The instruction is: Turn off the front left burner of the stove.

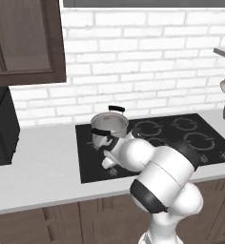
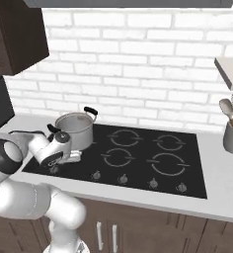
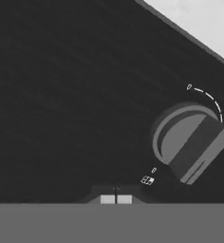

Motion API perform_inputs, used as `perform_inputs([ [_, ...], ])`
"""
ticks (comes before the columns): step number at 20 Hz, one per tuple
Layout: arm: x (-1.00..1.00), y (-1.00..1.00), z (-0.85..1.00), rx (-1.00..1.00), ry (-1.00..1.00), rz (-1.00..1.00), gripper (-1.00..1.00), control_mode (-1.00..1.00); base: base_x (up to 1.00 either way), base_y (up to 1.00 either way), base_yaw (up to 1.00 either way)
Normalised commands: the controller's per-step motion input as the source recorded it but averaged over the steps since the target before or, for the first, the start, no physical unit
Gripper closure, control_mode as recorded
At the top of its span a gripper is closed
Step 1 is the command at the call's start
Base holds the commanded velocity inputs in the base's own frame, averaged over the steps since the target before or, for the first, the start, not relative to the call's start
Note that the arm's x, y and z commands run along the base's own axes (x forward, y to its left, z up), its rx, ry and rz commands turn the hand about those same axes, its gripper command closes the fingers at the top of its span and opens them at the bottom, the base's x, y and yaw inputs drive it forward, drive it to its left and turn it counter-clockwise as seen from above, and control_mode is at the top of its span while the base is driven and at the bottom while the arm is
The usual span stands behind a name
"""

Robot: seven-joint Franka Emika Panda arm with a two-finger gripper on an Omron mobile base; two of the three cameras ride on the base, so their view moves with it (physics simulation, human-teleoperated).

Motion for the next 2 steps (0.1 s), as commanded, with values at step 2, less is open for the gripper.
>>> perform_inputs([
  [2,-0.75,-0.15,-0.02,0.12,-0.11,-0.62,1.0,-1.0,0.0,0.0,0.0],
])
